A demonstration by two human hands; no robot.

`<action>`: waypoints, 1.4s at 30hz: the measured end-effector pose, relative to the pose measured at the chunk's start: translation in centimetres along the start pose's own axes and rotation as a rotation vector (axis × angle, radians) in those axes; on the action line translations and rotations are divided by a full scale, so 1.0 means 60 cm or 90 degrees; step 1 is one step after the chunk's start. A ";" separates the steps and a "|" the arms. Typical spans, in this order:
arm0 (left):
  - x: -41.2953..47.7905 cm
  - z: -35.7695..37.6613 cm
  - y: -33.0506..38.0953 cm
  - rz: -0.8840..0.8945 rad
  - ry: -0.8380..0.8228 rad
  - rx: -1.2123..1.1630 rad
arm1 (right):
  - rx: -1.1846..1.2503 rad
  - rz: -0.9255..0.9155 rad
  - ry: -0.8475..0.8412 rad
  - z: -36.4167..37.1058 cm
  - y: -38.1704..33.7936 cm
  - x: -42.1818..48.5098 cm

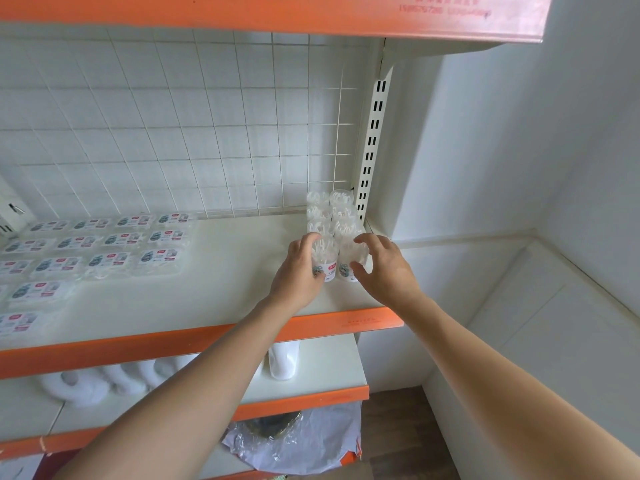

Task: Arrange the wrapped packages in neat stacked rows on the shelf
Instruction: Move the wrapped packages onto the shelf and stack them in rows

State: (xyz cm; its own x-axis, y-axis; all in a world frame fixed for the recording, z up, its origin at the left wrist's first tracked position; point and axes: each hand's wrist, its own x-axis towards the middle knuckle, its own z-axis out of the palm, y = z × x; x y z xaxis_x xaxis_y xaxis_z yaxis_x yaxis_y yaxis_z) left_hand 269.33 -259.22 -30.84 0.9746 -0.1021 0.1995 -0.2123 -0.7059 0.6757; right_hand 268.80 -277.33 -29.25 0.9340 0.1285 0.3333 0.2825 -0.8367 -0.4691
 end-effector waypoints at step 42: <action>0.126 0.016 0.029 -0.388 0.071 -0.577 | 0.630 0.291 -0.154 0.073 0.082 0.126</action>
State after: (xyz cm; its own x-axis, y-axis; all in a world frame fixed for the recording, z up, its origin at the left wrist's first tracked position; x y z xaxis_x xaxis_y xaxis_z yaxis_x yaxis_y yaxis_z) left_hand 276.40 -261.92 -28.85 0.9313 0.1855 -0.3134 0.2847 0.1655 0.9442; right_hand 278.22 -278.13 -32.65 0.9823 0.1070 -0.1537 -0.1487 -0.0533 -0.9874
